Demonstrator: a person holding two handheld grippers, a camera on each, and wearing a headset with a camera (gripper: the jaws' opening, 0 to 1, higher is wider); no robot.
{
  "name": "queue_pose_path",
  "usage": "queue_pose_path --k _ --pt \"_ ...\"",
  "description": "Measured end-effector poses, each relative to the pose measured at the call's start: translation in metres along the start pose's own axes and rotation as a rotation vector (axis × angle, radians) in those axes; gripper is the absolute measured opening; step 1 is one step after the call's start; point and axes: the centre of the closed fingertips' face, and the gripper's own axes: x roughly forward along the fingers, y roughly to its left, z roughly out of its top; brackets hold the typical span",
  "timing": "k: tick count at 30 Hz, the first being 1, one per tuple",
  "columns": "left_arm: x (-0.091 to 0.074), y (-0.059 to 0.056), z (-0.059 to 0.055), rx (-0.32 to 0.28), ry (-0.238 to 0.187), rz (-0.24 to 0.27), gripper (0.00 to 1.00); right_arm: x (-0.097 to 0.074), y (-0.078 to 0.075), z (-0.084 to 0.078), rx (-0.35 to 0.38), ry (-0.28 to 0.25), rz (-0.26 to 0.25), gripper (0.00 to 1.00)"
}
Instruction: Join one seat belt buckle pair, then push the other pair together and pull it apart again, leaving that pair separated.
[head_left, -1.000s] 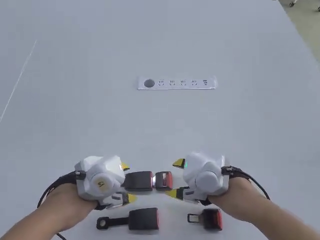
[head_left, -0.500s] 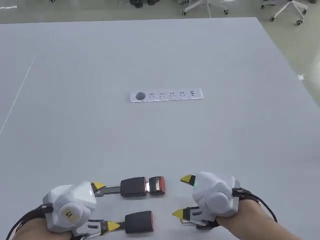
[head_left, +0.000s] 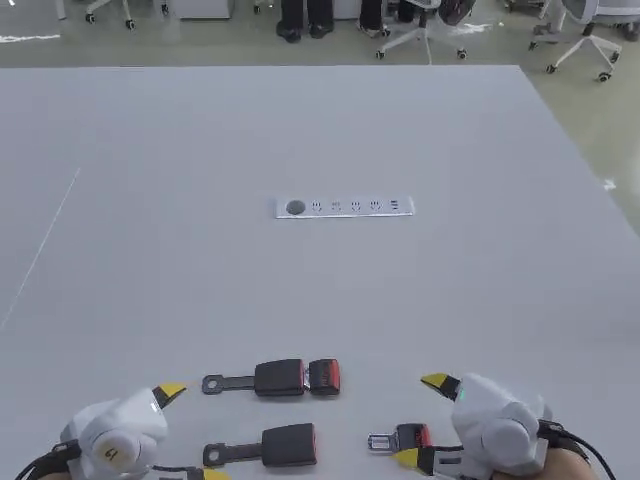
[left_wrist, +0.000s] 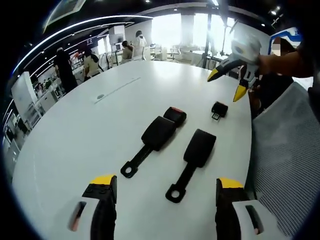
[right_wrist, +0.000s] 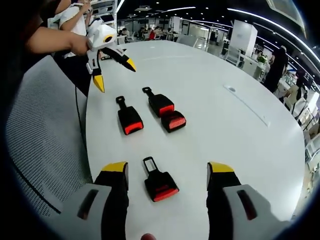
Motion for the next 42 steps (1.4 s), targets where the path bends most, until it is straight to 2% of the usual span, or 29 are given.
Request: queue_pose_path --k 9,14,19,23,31,42 --pt "-0.01 -0.001 -0.012 -0.029 -0.02 0.019 0.94 -0.007 0.008 -0.008 0.035 -0.019 -0.021 0.69" --pt "-0.014 0.003 -0.018 -0.055 -0.012 0.049 1.0 -0.007 0.009 -0.01 0.049 -0.039 -0.04 0.8" --pt "-0.015 0.002 -0.023 -0.072 -0.01 0.055 1.0 -0.003 0.011 -0.016 0.057 -0.029 -0.049 0.85" --pt "-0.016 0.0 -0.025 -0.074 -0.006 0.055 1.0 -0.003 0.01 -0.014 0.069 -0.041 -0.058 0.89" --pt "-0.018 0.002 -0.024 -0.081 -0.013 0.068 1.0 -0.003 -0.002 -0.015 0.098 -0.059 -0.101 0.99" --pt "-0.022 0.005 -0.03 -0.122 -0.02 0.09 1.0 -0.005 -0.002 -0.009 0.12 -0.086 -0.112 1.0"
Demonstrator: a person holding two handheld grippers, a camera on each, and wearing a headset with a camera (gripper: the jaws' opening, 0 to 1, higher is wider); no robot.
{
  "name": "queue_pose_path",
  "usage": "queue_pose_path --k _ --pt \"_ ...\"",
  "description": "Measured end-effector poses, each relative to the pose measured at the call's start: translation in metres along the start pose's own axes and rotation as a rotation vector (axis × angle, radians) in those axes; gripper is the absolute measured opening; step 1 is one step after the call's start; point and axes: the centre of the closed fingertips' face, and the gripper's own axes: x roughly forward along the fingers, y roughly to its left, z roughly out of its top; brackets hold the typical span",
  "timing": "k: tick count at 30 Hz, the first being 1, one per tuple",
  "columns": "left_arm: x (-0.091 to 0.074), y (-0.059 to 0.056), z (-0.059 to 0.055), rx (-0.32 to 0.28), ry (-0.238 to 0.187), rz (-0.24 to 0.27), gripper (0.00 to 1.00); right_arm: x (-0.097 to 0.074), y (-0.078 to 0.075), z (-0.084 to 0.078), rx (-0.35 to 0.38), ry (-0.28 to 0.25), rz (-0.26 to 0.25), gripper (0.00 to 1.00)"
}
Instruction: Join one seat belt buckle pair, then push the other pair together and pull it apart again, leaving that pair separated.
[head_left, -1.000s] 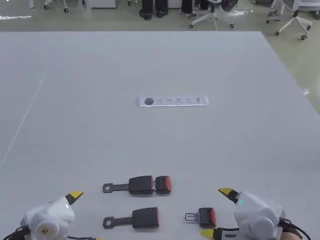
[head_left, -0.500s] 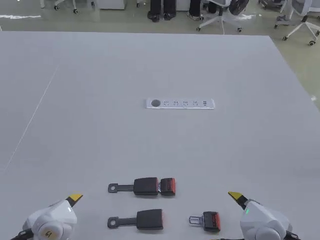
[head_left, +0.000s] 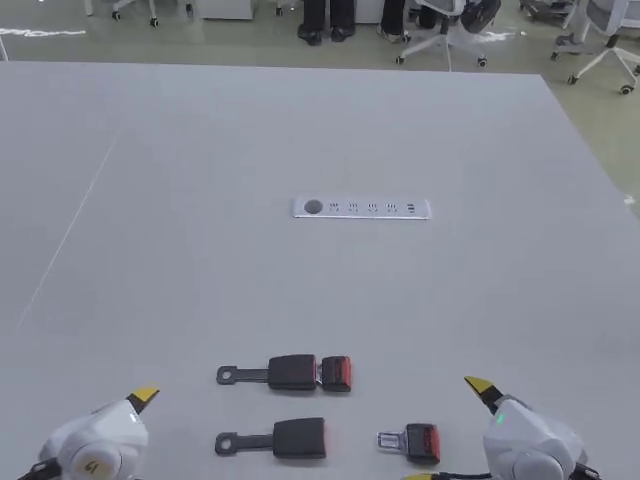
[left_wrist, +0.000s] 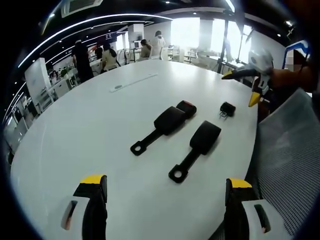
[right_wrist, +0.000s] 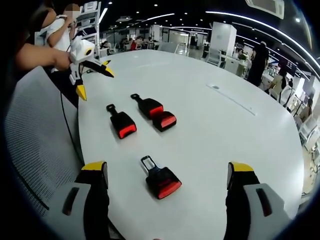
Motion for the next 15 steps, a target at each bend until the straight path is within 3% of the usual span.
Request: queue_pose_path --k 15 --pt "-0.005 0.001 -0.005 -0.048 -0.022 0.026 1.0 -0.007 0.001 -0.015 0.064 -0.011 -0.029 0.99"
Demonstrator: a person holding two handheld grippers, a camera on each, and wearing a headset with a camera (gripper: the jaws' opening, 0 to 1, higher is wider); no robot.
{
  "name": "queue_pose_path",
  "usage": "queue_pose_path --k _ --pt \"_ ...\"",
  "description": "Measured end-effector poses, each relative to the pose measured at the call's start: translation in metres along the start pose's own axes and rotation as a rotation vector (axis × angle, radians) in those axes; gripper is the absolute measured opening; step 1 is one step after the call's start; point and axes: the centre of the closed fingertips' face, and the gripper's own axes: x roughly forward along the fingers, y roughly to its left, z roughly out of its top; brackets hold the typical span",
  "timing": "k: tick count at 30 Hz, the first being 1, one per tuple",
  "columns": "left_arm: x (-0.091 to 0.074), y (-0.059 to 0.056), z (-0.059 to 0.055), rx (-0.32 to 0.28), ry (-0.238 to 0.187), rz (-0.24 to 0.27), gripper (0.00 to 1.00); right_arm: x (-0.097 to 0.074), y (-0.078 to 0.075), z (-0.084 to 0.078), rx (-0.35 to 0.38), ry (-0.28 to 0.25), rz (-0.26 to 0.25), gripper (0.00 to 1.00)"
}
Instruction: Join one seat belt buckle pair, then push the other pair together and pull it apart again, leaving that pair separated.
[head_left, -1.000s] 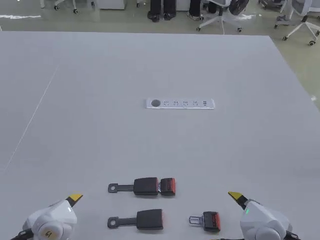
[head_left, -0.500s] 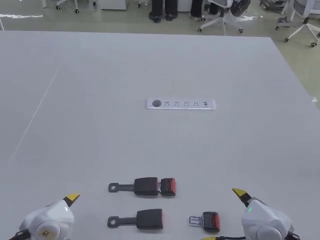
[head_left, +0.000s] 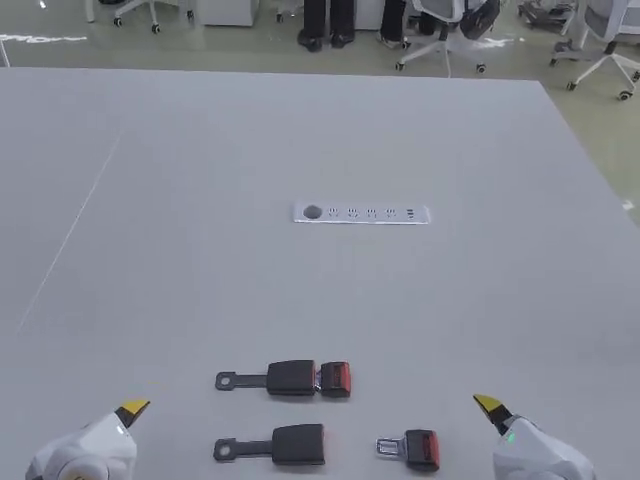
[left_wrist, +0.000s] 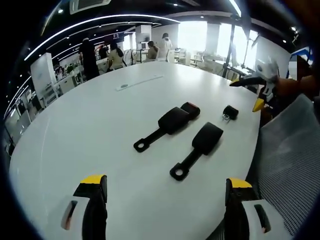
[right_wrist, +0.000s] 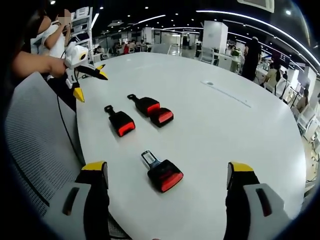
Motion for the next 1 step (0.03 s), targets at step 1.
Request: queue_pose_path --k 1 --pt "-0.0003 0.0002 -0.0002 -0.003 -0.001 0.002 1.0 -0.0007 0.0009 0.0001 -0.001 0.003 0.002 0.99"
